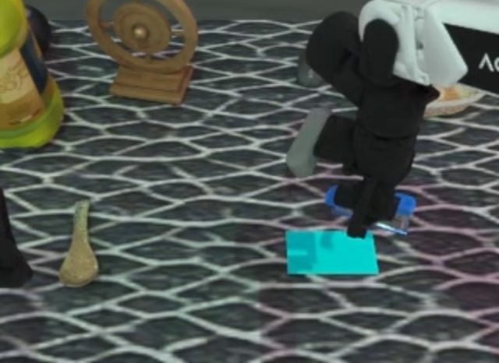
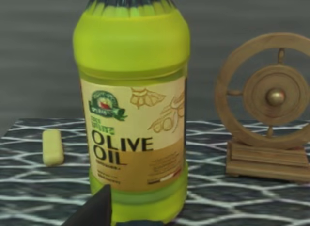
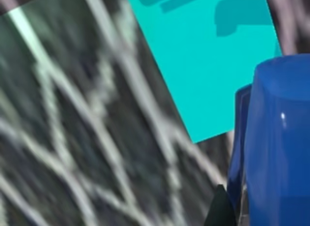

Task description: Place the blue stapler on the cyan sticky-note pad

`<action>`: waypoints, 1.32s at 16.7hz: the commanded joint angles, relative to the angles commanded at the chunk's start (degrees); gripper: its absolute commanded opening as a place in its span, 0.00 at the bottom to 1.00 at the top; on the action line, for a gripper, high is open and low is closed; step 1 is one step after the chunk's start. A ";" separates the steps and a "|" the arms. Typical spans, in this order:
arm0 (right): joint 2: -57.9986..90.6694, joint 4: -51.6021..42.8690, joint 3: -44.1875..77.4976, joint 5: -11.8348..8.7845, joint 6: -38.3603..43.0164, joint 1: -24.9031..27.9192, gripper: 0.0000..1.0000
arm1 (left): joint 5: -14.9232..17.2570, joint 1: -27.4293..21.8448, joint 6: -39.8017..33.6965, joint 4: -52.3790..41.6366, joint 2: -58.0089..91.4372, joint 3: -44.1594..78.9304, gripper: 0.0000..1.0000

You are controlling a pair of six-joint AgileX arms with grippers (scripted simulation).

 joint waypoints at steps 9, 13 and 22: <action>-1.37 1.68 1.68 0.41 -19.10 3.32 0.00 | 0.00 0.00 0.00 0.00 0.00 0.00 1.00; -1.12 1.79 1.36 0.39 -18.94 3.00 0.00 | 0.00 0.00 0.00 0.00 0.00 0.00 1.00; 5.05 20.67 -10.64 0.44 -18.85 3.30 0.00 | 0.00 0.00 0.00 0.00 0.00 0.00 1.00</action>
